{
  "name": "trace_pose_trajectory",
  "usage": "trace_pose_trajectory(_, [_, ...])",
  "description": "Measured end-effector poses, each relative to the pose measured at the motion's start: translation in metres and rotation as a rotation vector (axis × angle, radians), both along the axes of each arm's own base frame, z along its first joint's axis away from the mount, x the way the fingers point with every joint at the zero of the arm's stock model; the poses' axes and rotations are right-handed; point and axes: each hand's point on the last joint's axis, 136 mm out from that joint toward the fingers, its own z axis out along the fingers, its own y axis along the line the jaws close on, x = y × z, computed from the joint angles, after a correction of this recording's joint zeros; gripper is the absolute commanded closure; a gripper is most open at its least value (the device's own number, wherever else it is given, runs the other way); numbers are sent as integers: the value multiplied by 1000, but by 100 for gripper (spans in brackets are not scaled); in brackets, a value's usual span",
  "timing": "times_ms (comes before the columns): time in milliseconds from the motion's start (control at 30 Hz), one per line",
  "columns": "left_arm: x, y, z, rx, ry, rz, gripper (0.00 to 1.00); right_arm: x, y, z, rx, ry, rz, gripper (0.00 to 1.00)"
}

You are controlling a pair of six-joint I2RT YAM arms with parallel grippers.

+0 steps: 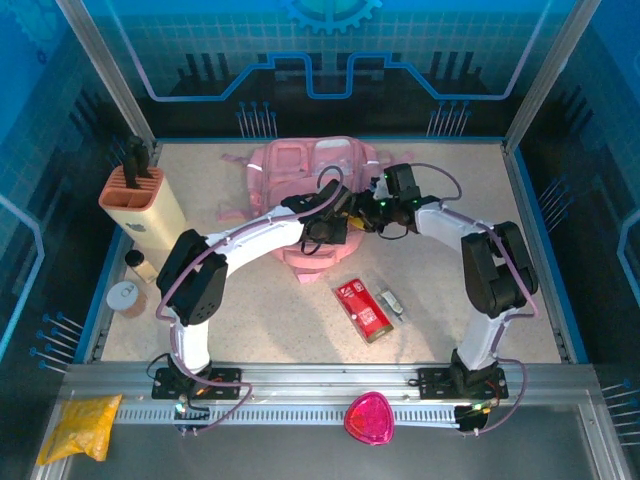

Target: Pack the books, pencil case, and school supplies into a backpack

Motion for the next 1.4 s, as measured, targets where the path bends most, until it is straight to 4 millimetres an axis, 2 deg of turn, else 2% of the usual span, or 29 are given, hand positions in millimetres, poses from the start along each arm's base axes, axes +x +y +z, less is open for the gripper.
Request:
trace_pose_trajectory(33, [0, 1, 0, 2, 2, 2, 100, 0, 3, 1, 8, -2, -1, 62])
trace_pose_trajectory(100, [0, 4, -1, 7, 6, 6, 100, 2, 7, -2, 18, 4, -5, 75])
trace_pose_trajectory(200, [1, 6, -1, 11, 8, 12, 100, 5, 9, -14, 21, 30, -15, 88])
trace_pose_trajectory(300, [0, 7, -3, 17, 12, 8, 100, 4, 9, -17, 16, 40, -17, 100])
trace_pose_trajectory(500, [-3, 19, -12, 73, 5, 3, 100, 6, 2, -17, 4, 31, -17, 100])
trace_pose_trajectory(600, [-9, 38, -17, 107, 9, 27, 100, 8, -8, -17, -4, 33, -24, 100])
trace_pose_trajectory(833, [-13, 103, -25, 144, 26, 145, 100, 22, -42, -5, -16, 29, -54, 100])
trace_pose_trajectory(900, [-9, 111, -22, 133, 13, 168, 100, 28, -43, 5, -18, 13, -47, 100])
trace_pose_trajectory(1000, [-5, 111, -15, 109, -9, 174, 100, 38, -41, 14, -18, -10, -37, 100])
trace_pose_trajectory(1067, [-4, 106, -14, 91, -13, 165, 100, 42, -42, 16, -19, -18, -34, 81])
trace_pose_trajectory(1200, [-6, 93, -7, 79, -14, 137, 100, 43, -45, 13, -47, -33, -27, 60])
trace_pose_trajectory(1300, [-5, 75, -1, 71, -18, 107, 100, 37, -50, 15, -66, -51, -28, 50])
trace_pose_trajectory(1400, [-7, 57, 1, 59, -14, 71, 100, 15, -54, 19, -60, -45, -29, 45])
